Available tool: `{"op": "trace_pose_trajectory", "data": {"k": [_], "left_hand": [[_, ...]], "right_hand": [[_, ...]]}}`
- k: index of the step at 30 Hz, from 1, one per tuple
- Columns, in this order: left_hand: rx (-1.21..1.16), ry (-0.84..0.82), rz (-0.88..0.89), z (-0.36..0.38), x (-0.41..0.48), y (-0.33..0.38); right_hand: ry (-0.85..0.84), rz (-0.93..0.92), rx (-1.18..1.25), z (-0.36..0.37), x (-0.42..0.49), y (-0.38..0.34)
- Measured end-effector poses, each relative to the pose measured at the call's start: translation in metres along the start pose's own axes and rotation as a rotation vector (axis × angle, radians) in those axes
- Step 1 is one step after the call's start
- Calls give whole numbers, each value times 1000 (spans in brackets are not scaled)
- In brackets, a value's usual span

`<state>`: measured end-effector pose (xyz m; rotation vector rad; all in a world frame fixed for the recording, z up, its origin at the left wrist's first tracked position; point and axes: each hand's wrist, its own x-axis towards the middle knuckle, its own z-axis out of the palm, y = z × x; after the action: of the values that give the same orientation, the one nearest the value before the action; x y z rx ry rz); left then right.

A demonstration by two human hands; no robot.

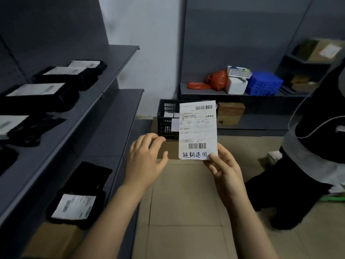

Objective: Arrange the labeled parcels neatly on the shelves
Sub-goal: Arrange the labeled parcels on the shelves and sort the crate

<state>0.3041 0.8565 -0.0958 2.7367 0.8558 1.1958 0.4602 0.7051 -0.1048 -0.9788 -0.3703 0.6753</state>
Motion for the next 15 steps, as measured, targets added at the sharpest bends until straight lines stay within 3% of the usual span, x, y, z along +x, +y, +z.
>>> {"op": "trace_pose_trajectory", "data": {"k": [6,15], "left_hand": [[-55,-69,42,97,79,-23],[-28,-60,7,224,238,-39]], "right_hand": [[95,13,3,-17,112,10],[110,-3,-90,-32,324,-14]]}}
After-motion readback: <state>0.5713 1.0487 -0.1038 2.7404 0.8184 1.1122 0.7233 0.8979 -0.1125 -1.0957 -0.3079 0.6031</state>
